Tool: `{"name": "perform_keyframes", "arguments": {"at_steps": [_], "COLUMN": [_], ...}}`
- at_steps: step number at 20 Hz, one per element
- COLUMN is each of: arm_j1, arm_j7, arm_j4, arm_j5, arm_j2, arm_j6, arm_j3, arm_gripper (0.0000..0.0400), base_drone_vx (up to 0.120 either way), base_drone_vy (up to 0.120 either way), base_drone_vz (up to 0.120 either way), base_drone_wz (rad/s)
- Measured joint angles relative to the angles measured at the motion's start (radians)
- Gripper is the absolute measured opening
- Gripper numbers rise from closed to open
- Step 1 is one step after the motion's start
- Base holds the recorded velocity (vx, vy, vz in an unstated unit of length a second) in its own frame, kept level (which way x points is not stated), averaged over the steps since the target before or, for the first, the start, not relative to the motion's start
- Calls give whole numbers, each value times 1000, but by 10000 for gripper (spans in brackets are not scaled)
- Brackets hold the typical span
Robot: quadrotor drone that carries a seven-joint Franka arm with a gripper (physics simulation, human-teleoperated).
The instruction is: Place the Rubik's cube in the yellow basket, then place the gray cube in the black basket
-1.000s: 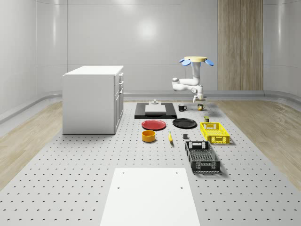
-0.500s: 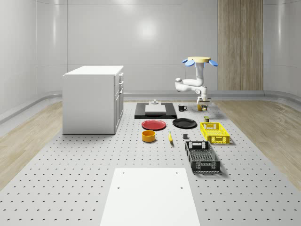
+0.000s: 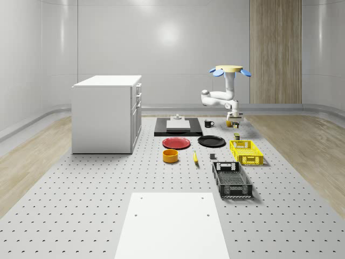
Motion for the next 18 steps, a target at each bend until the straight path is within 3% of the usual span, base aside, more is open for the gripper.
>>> {"name": "perform_keyframes", "arguments": {"at_steps": [18], "arm_j1": [-5], "arm_j7": [4], "arm_j4": [1], "arm_j5": [9], "arm_j2": [-21], "arm_j6": [20], "arm_j3": [2], "arm_gripper": [325], "base_drone_vx": [120], "base_drone_vy": [0], "base_drone_vz": [0], "base_drone_wz": [0]}}
